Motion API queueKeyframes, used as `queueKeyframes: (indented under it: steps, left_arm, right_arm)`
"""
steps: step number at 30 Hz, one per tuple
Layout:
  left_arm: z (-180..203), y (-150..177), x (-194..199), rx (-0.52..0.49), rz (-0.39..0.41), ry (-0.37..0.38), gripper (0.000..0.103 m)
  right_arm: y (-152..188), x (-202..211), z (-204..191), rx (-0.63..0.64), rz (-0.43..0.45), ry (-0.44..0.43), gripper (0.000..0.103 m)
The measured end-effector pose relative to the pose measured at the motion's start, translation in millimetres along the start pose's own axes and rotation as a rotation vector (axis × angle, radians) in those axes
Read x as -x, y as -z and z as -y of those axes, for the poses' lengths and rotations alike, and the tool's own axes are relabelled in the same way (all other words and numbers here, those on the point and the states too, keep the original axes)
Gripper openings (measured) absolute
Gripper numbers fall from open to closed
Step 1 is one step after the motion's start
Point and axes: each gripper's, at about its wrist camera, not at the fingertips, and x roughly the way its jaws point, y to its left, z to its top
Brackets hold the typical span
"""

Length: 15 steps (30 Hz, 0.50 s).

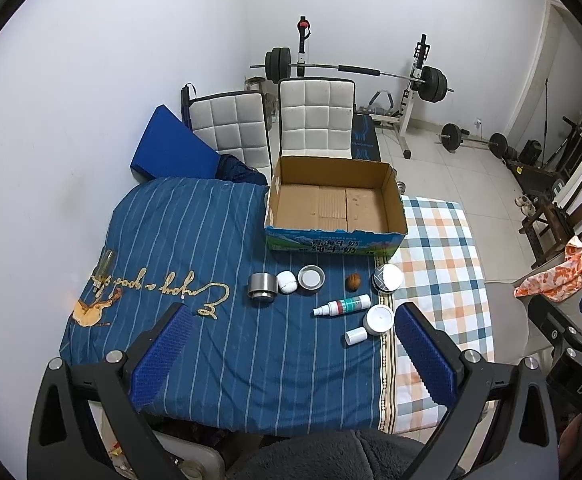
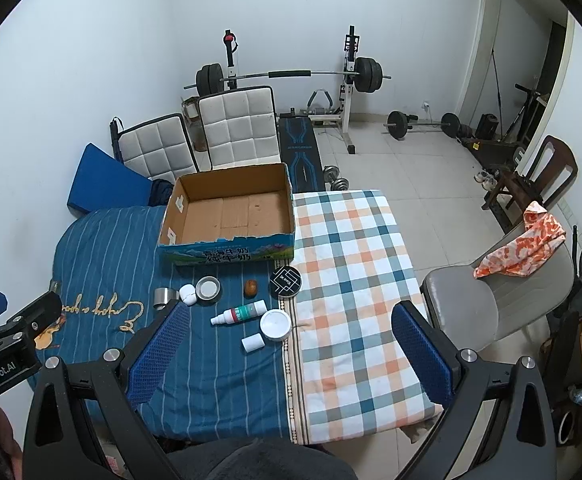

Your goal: Organize rigid objects

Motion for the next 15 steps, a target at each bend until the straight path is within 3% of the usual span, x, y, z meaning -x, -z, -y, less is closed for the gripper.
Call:
queueKeyframes:
  steps: [15]
  left_arm:
    - [1.9,-1.3,4.3,-0.006,0.018,0.004,0.103]
  right_arm:
    - [1.9,7.5,0.0,-0.005,0.031,0.002,0.103]
